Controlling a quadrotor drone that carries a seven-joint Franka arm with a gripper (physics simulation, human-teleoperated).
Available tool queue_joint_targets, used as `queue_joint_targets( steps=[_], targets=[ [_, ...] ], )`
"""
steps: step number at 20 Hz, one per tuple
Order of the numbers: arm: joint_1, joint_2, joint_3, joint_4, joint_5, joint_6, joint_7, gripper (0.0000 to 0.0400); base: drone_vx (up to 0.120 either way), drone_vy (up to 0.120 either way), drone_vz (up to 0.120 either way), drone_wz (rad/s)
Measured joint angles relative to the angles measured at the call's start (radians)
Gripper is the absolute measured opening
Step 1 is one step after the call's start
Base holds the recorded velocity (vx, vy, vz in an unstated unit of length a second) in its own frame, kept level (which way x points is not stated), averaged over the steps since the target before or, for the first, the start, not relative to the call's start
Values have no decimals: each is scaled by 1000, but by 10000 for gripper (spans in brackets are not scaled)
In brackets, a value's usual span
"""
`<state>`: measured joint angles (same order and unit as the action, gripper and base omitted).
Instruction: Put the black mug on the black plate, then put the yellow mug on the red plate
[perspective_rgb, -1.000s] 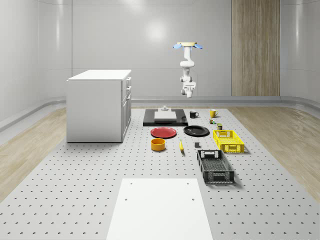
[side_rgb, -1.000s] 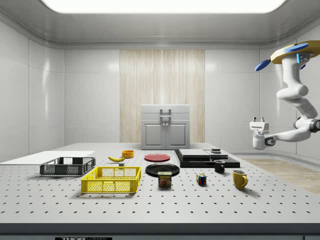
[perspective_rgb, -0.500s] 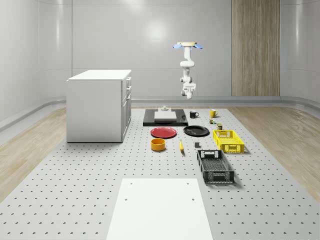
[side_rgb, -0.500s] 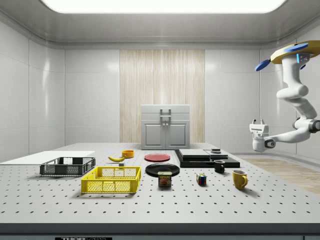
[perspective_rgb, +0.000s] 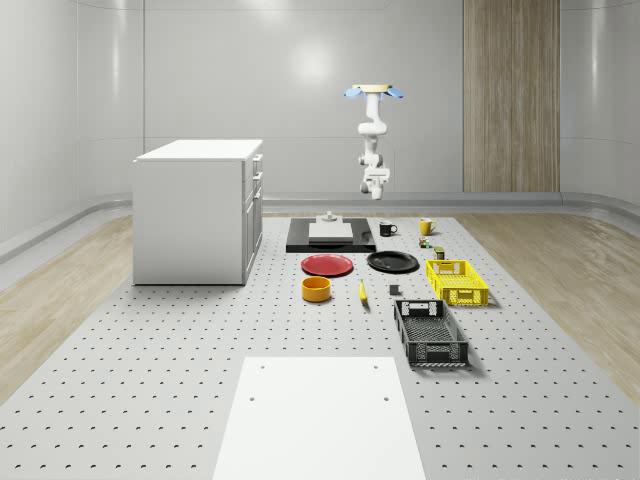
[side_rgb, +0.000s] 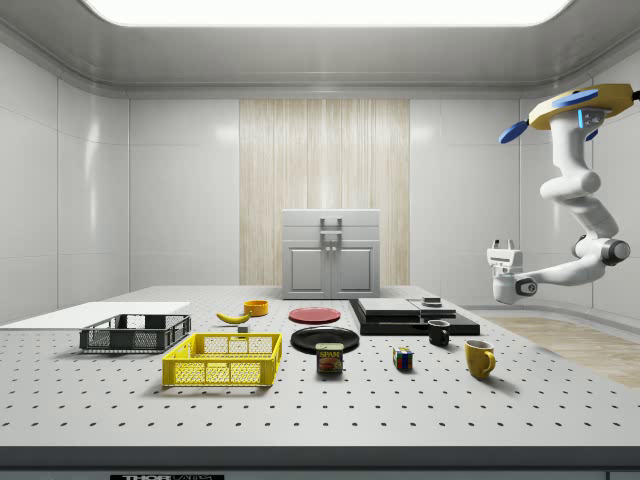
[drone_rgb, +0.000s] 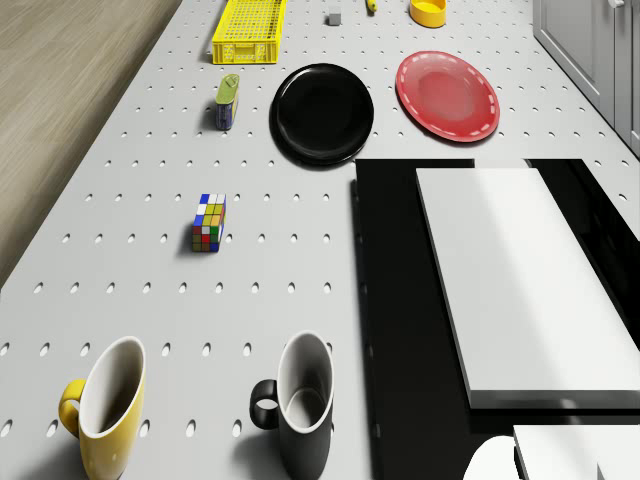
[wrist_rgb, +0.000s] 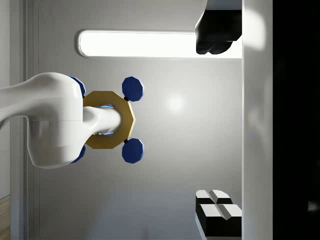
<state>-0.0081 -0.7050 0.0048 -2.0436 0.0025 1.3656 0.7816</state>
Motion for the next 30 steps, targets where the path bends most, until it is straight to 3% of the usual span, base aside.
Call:
queue_joint_targets(
  steps=[27, 30],
  targets=[
    [-13, -14, 39, -14, -53, 20, 6, 400, 120, -3, 0, 0],
    [-21, -16, 65, -18, -89, 23, 11, 400, 27, 0, 0, 0]
  ],
)
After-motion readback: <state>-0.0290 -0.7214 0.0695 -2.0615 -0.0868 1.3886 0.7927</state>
